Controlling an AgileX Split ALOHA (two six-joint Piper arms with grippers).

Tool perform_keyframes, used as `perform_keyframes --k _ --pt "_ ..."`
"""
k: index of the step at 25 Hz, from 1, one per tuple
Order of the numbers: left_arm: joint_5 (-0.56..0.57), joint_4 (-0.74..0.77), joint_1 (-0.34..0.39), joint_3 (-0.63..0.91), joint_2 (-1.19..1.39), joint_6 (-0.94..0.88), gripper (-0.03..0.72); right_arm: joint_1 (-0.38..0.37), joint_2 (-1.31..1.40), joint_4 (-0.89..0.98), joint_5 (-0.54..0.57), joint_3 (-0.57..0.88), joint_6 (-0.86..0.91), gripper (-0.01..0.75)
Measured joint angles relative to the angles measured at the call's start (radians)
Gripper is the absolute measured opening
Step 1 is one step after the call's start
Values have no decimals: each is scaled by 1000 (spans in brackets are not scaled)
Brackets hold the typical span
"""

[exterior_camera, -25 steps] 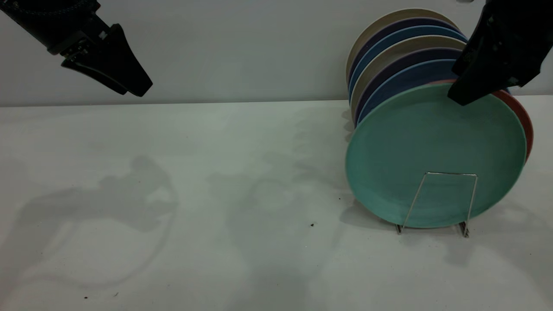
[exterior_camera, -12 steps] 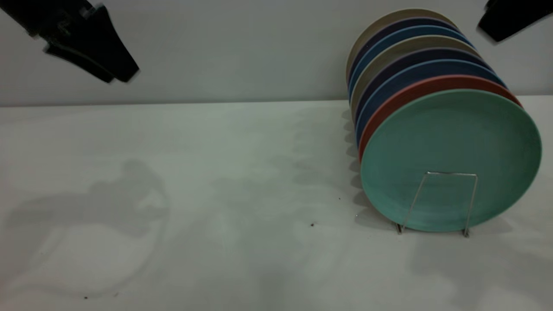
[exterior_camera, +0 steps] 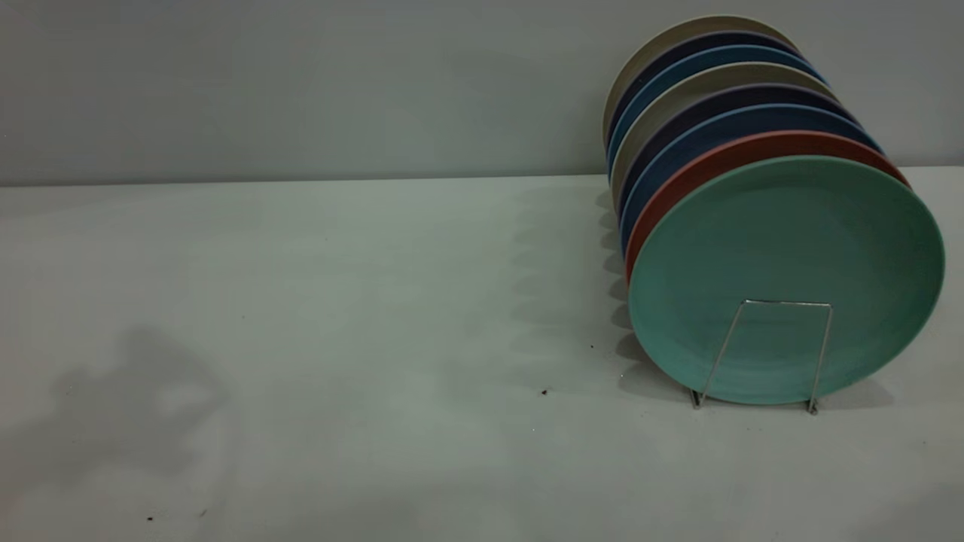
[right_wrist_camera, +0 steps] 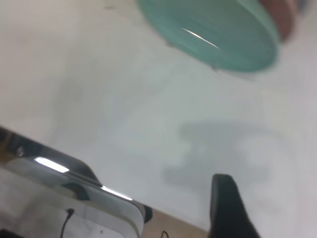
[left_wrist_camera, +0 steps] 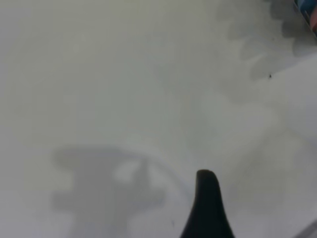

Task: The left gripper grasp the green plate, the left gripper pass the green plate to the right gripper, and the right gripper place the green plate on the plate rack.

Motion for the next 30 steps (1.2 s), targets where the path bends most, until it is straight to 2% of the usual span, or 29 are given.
perform_keyframes --k 3,10,16,23,30 --pt "79 52 0 0 -71 -85 591 0 -94 -35 5 98 38 450" --pt "79 199 0 40 -187 -266 591 0 -285 -55 5 426 81 452" --pt "79 225 0 205 -305 -310 591 0 -426 -103 -84 606 152 452" --pt "79 246 0 532 -500 -363 591 0 -565 -118 -115 634 169 452" --pt "78 409 0 788 -744 -466 591 0 -668 -128 -115 637 183 452"
